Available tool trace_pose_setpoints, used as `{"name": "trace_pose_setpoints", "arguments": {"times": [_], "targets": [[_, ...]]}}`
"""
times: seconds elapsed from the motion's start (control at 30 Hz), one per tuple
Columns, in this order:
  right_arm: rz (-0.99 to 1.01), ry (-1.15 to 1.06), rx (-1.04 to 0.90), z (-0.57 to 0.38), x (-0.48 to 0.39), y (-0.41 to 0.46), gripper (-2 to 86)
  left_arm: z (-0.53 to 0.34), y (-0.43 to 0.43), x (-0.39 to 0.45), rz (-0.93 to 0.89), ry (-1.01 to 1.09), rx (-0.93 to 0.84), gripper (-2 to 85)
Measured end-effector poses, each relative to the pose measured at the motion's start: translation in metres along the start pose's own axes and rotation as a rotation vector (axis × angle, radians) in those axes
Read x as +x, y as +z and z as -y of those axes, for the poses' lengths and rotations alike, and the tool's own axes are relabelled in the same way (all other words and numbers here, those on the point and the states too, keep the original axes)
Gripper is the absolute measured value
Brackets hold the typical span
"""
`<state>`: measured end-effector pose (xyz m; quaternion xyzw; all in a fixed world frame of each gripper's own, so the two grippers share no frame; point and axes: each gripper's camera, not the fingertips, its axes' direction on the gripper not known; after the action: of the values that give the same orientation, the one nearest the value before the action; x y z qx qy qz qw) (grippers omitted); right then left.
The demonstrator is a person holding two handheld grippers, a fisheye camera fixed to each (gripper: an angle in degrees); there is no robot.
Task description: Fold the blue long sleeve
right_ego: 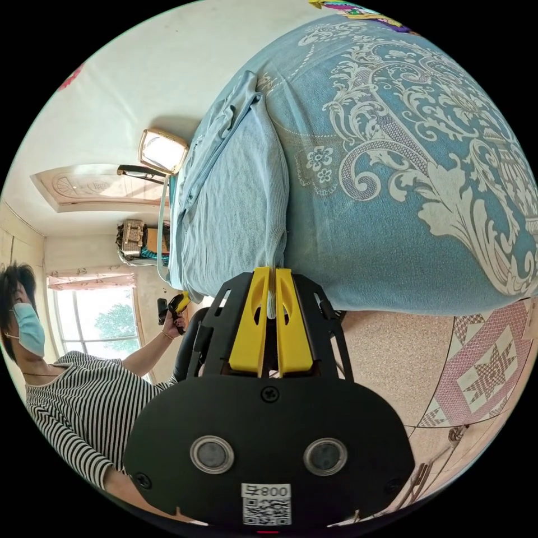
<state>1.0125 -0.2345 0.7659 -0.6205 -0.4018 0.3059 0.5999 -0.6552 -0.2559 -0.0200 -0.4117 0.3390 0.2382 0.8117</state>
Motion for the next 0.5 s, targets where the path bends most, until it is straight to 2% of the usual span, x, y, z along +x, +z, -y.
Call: {"name": "trace_pose_setpoints", "arguments": {"times": [0.23,0.5], "targets": [[-0.027,-0.009,-0.015,0.005,-0.006,0.01,1.6,-0.012,-0.015,0.028,-0.077,0.01,0.048,4.3],[-0.048,-0.018,0.018,0.002,-0.007,0.022,1.9,-0.008,-0.011,0.051,0.099,0.018,-0.001,12.0]]}}
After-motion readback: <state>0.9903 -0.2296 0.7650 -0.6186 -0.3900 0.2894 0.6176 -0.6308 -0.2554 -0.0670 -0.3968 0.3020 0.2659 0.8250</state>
